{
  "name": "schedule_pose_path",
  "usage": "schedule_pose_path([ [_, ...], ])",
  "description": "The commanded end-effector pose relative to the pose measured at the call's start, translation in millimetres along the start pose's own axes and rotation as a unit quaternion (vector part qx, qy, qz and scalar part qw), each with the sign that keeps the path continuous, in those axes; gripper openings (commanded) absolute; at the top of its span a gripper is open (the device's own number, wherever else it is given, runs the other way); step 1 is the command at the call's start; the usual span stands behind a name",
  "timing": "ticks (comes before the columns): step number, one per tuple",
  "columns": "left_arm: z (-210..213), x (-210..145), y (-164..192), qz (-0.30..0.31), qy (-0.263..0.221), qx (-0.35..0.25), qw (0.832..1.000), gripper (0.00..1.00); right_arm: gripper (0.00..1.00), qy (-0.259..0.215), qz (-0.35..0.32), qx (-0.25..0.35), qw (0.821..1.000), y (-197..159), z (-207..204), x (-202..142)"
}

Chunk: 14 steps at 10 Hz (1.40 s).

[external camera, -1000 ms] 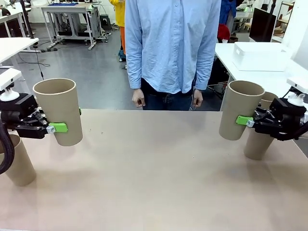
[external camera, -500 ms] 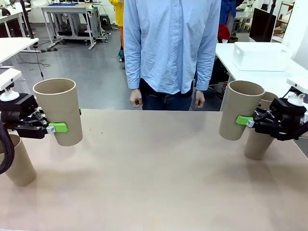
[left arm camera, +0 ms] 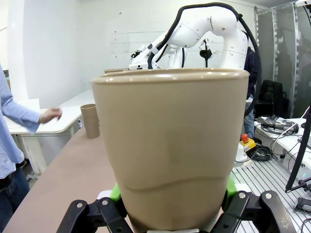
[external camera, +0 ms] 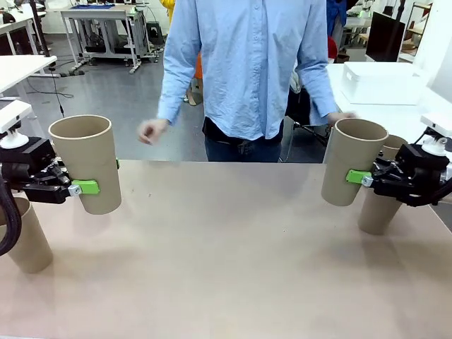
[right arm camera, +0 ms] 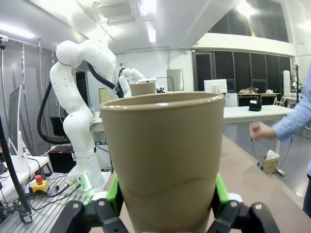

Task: Stack the cups and store them in the basket.
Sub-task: Place the stack of Reusable plastic cups into the Pantry Basket.

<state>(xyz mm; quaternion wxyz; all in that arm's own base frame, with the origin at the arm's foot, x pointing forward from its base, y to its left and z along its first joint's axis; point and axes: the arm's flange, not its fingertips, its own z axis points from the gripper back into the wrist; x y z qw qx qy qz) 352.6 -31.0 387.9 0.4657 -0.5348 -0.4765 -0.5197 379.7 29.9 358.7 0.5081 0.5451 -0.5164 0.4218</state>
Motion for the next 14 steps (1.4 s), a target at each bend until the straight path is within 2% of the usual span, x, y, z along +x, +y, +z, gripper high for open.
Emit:
schedule_pose_path([
  [1, 0.3, 2.6, -0.1, 0.0, -0.003, 0.001, 1.0, 0.83, 0.87, -0.005, 0.004, -0.003, 1.0, -0.8, -0.6, 3.1],
  [14, 0.3, 2.6, -0.1, 0.0, -0.003, 0.001, 1.0, 0.83, 0.87, -0.005, 0.004, -0.003, 1.0, -0.8, -0.6, 3.1],
])
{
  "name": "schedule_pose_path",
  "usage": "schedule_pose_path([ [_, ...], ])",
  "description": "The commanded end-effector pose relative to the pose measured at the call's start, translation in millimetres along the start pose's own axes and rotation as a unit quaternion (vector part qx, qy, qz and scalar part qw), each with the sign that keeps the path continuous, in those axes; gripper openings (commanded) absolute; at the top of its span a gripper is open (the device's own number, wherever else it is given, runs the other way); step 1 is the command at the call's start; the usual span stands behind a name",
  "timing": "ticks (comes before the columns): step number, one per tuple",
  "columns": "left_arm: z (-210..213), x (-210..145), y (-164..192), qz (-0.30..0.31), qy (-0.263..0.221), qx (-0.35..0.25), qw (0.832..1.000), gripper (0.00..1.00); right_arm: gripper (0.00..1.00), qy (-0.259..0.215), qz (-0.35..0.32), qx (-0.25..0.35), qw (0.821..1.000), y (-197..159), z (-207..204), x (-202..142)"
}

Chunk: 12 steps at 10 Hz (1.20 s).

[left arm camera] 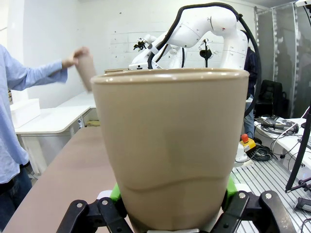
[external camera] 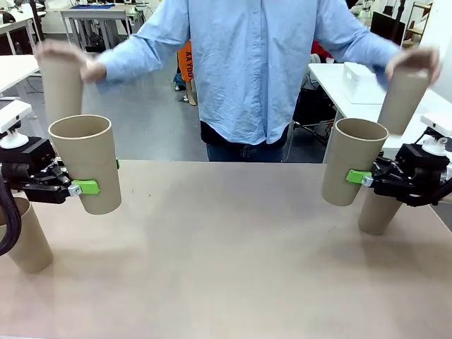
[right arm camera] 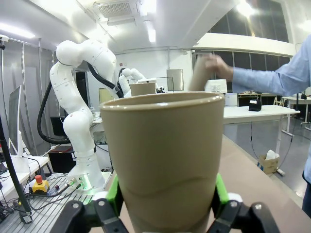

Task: Stack the cups and store them in the basket.
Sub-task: Place the stack of Reusable plastic cups into the Pantry Basket.

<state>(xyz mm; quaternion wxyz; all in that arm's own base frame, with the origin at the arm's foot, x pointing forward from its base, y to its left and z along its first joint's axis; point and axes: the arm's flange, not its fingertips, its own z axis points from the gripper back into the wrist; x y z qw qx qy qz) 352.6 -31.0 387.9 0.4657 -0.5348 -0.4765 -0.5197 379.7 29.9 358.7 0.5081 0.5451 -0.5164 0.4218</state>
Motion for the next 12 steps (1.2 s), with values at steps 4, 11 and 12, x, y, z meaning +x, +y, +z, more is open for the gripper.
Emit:
schedule_pose_path([
  [4, 0.3, 2.6, -0.1, 0.0, -0.003, 0.001, 1.0, 0.83, 0.87, -0.005, 0.004, -0.003, 1.0, -0.8, -0.6, 3.1],
  [11, 0.3, 2.6, -0.1, 0.0, -0.003, 0.001, 1.0, 0.83, 0.87, -0.005, 0.004, -0.003, 1.0, -0.8, -0.6, 3.1],
  [12, 0.3, 2.6, -0.1, 0.0, -0.003, 0.001, 1.0, 0.83, 0.87, -0.005, 0.004, -0.003, 1.0, -0.8, -0.6, 3.1],
])
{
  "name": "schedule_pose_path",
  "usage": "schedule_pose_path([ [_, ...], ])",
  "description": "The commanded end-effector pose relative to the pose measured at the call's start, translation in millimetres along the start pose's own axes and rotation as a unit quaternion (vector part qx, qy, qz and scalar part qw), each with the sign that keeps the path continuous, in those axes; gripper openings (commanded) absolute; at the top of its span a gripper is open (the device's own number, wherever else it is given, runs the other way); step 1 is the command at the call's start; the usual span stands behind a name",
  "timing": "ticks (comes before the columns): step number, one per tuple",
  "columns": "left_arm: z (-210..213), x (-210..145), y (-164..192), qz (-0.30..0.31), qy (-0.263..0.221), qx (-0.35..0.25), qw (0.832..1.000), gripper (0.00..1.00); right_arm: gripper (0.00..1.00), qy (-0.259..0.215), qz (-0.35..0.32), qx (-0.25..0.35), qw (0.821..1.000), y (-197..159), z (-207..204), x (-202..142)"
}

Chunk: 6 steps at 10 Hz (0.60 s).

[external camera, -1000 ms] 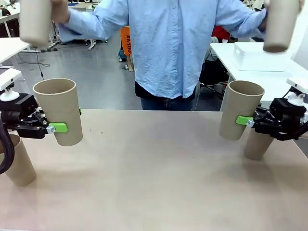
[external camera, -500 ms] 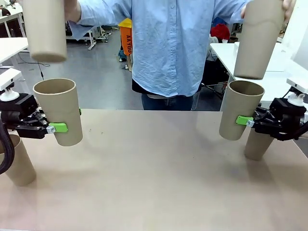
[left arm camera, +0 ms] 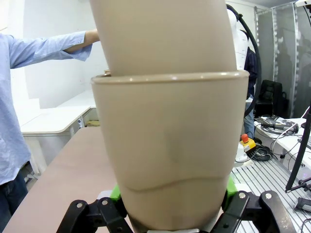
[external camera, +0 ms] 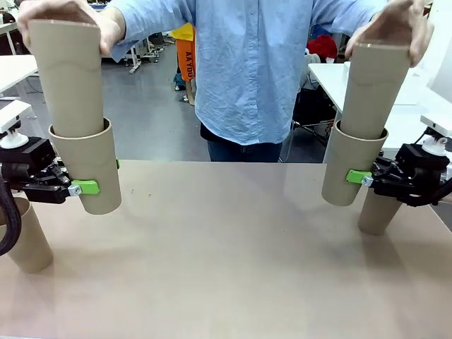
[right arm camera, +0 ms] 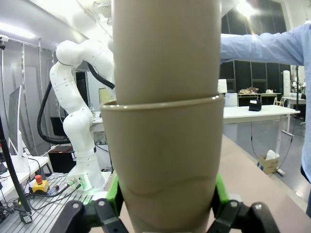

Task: Stack the cups and store them in the basket.
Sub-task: Place the stack of Reusable plastic cups into the Pantry Basket.

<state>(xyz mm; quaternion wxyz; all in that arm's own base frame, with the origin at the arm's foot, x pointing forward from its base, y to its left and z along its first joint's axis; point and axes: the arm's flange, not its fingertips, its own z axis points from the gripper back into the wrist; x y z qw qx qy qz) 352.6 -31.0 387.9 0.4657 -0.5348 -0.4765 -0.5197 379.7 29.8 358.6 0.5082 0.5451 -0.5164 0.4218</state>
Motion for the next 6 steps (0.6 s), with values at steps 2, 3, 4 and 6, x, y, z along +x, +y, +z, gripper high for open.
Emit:
schedule_pose_path([
  [2, 0.3, 2.6, -0.1, 0.0, -0.003, 0.001, 1.0, 0.83, 0.87, -0.005, 0.004, -0.003, 1.0, -0.7, -0.6, 3.1],
  [3, 0.3, 2.6, -0.1, 0.0, -0.003, 0.001, 1.0, 0.83, 0.87, -0.005, 0.004, -0.003, 1.0, -0.7, -0.6, 3.1],
  [4, 0.3, 2.6, -0.1, 0.0, -0.003, 0.001, 1.0, 0.83, 0.87, -0.005, 0.004, -0.003, 1.0, -0.7, -0.6, 3.1],
  [6, 0.3, 2.6, -0.1, 0.0, -0.003, 0.001, 1.0, 0.83, 0.87, -0.005, 0.004, -0.003, 1.0, -0.7, -0.6, 3.1],
])
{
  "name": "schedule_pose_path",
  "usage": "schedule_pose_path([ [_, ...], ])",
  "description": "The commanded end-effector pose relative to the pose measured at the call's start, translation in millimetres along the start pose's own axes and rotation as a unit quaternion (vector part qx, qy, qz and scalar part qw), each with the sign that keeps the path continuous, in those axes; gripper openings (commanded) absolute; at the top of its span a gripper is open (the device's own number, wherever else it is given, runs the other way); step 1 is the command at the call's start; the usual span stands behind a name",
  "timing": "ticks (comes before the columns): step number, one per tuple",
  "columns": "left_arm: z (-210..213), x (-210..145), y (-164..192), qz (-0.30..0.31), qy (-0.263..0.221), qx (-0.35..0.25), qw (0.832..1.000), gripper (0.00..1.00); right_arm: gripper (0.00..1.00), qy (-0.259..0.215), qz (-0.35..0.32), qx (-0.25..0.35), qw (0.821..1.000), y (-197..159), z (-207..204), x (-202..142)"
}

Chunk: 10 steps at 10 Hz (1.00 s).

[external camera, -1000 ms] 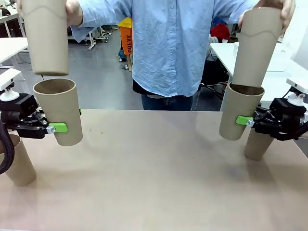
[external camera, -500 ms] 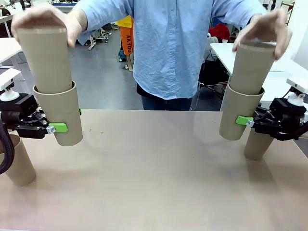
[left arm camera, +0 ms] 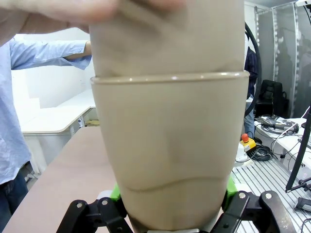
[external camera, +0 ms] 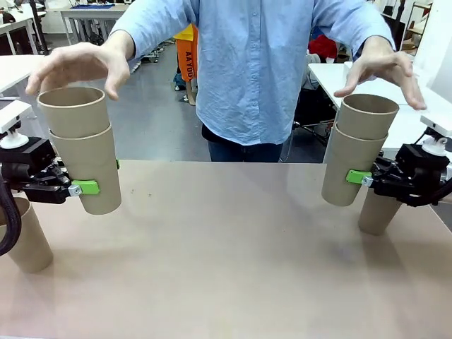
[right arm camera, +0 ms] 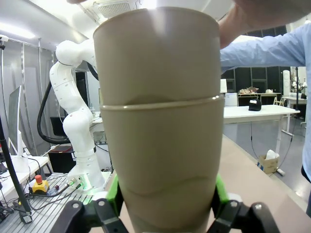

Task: Stack the cups and store them in the basket.
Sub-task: Place the stack of Reusable plastic cups into the Pantry Basket.

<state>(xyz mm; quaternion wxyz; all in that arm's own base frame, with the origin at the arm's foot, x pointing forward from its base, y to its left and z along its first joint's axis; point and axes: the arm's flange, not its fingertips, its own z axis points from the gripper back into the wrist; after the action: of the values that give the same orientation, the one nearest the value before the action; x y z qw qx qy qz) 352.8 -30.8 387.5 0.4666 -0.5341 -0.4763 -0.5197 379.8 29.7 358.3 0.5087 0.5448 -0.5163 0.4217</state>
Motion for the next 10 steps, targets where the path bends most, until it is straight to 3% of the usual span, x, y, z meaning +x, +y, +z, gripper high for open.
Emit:
schedule_pose_path([
  [1, 0.1, 3.0, -0.2, -0.001, -0.004, 0.001, 1.0, 0.83, 0.87, -0.005, 0.004, -0.003, 1.0, -0.6, -0.8, 3.4],
  [10, 0.1, 3.0, -0.2, -0.001, -0.004, 0.001, 1.0, 0.83, 0.87, -0.005, 0.004, -0.003, 1.0, -0.6, -0.8, 3.4],
])
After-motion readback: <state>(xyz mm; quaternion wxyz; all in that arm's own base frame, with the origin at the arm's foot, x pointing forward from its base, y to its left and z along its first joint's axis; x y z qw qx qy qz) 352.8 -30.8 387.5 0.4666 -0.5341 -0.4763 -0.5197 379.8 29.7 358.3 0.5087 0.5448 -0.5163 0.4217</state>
